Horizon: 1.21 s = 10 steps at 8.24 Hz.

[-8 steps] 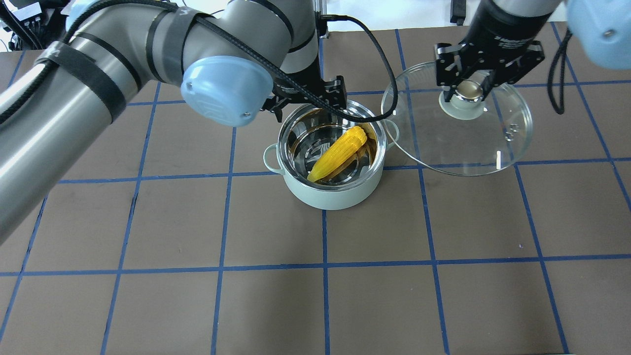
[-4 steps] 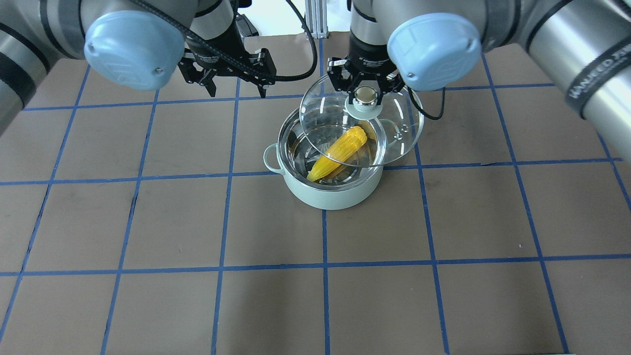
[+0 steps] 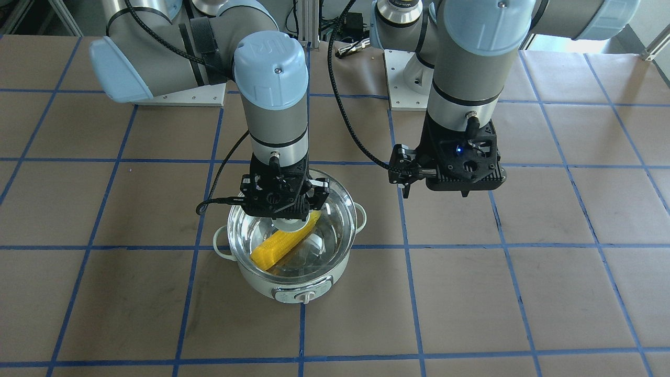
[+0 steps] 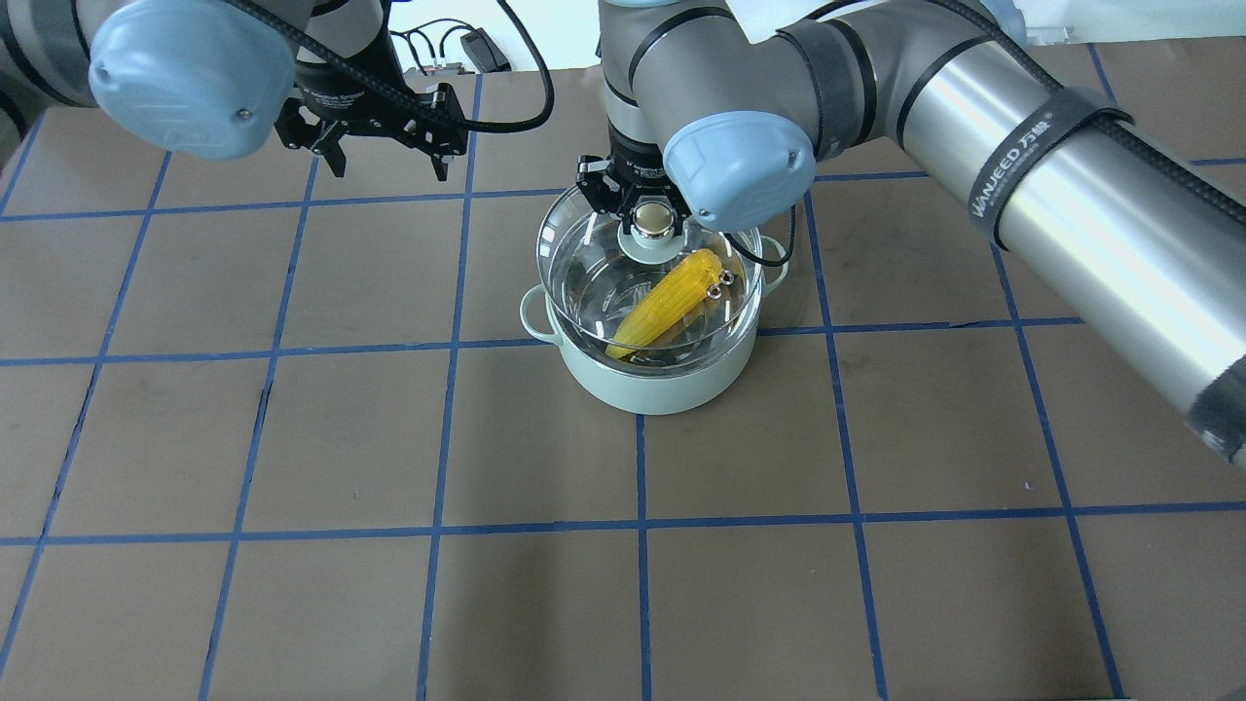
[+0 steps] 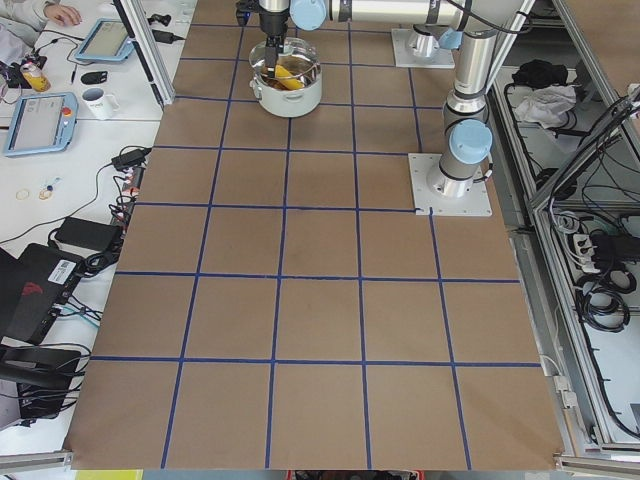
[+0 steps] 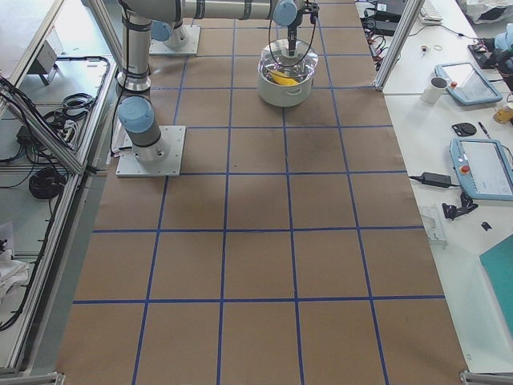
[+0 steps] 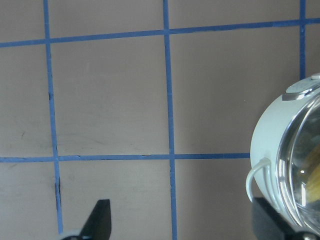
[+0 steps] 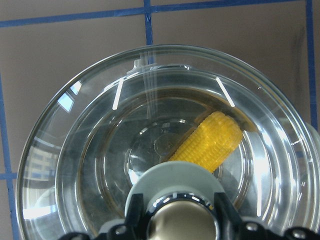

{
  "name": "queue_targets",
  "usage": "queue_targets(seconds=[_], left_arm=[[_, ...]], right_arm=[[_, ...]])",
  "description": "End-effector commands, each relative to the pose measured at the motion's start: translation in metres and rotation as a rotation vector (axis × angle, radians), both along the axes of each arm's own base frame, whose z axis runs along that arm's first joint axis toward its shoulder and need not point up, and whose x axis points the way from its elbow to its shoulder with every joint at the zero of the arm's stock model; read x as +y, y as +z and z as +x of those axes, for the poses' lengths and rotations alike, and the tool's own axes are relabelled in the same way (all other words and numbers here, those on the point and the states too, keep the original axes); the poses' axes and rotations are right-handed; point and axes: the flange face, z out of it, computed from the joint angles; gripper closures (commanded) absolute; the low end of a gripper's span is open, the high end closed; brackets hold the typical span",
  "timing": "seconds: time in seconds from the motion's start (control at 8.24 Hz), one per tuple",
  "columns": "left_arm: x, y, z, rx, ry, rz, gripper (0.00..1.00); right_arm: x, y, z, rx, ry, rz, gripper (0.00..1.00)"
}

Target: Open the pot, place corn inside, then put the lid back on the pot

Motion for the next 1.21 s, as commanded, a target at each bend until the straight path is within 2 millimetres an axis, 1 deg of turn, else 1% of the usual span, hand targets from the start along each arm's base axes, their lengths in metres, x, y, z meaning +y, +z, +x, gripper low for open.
queue_targets(seconds=[0.0, 0.12, 0.36, 0.49, 0.61, 1.09], left_arm=[[-0.006, 0.0037, 0.0329, 0.026, 0.058, 0.006, 0.0], [-0.0054, -0.0005, 0.0326, 0.074, 0.061, 0.019, 0.0], [-0.0042, 0.0005, 0.0321, 0.077, 0.038, 0.02, 0.0], [-0.0045, 0.0005, 0.033, 0.072, -0.012, 0.023, 0.0], [-0.004, 0.0005, 0.0311, 0.073, -0.027, 0.024, 0.0], [-0.0041, -0.0003, 0.0317, 0.075, -0.028, 0.026, 0.0]], right_arm=[[0.0105, -0.0232, 0.0022, 0.002, 0.009, 0.001, 0.72], [0.0108, -0.0248, 0.0019, 0.003, 0.009, -0.001, 0.72], [0.01, -0.0248, -0.0004, 0.026, 0.011, -0.009, 0.73], [0.0103, -0.0255, -0.0005, 0.027, 0.011, -0.008, 0.73], [0.01, -0.0265, -0.0004, 0.027, 0.009, -0.006, 0.73], [0.0096, -0.0294, -0.0004, 0.029, 0.006, -0.005, 0.75]])
